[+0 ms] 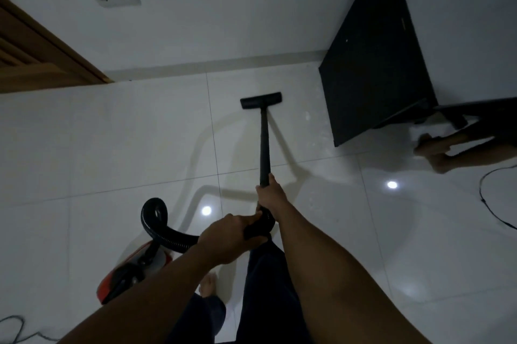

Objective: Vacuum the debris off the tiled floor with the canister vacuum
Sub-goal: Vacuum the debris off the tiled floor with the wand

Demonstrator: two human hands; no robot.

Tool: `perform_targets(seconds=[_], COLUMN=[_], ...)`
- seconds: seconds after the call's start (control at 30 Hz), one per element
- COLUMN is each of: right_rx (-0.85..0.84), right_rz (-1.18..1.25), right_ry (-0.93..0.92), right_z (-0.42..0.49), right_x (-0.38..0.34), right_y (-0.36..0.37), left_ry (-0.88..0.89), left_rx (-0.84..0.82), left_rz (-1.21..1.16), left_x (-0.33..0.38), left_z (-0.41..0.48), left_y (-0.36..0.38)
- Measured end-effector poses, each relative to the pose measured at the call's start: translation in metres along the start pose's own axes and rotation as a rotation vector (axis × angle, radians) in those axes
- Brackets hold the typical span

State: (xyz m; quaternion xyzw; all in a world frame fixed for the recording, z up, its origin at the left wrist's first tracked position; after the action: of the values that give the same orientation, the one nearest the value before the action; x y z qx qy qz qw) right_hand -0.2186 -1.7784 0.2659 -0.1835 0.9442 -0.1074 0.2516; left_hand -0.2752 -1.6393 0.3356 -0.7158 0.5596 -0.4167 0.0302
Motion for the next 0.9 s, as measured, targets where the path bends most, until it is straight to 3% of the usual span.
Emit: perform_targets(seconds=[0.33,0.4,0.6,0.9], right_rx=[0.073,0.079,0.056,0.155], right_rz=[0.113,0.081,0.296,0.389], right_ry=[0.055,0.067,0.054,-0.067], right_z=[-0.035,-0.079,-0.188,-0.280], right_x=[0.147,0.165,0.219,0.339], right_y=[0.128,0.151,0.193,0.262], left_ry=[0.140,0.142,0.175,0.292], left_rx=[-0.052,-0.070,-0.125,-0.098], left_rz=[0.010,-0.015,0.022,0.428], left_x=[-0.055,-0.068,-0.088,-0.122], left_z=[-0.147,-0.184,-0.265,-0.357], left_y=[0.077,0.100,0.161,0.281])
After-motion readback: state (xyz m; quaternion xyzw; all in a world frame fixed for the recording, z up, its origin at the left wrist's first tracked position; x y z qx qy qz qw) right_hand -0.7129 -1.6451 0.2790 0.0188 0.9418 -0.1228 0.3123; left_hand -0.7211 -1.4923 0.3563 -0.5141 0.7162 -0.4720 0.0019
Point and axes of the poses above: each hand's wrist, its own z-axis towards the middle knuckle, its own y-axis out of the palm, x = y × z, the point moved 3 cm from there along z, towards the middle knuckle, and after that the axes turned 6 degrees about -y, right-handed, at the moved point
